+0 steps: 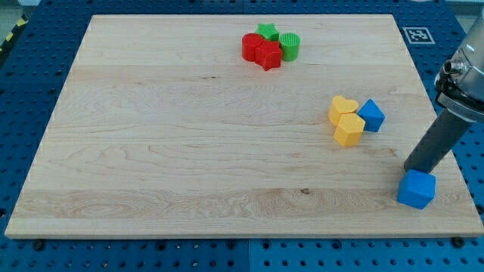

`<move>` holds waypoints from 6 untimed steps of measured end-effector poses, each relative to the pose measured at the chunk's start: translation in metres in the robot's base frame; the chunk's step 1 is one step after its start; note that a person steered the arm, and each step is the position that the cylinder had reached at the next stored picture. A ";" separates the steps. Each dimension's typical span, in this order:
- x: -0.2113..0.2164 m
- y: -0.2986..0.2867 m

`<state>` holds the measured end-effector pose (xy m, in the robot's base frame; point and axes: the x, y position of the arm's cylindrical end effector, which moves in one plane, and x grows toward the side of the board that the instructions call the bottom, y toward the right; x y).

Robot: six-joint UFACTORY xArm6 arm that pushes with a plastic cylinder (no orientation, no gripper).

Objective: Move the hexagon to the left of the blue cube

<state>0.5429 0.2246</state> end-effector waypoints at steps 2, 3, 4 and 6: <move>-0.030 -0.132; -0.095 -0.140; -0.116 -0.138; -0.089 -0.116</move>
<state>0.4538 0.1090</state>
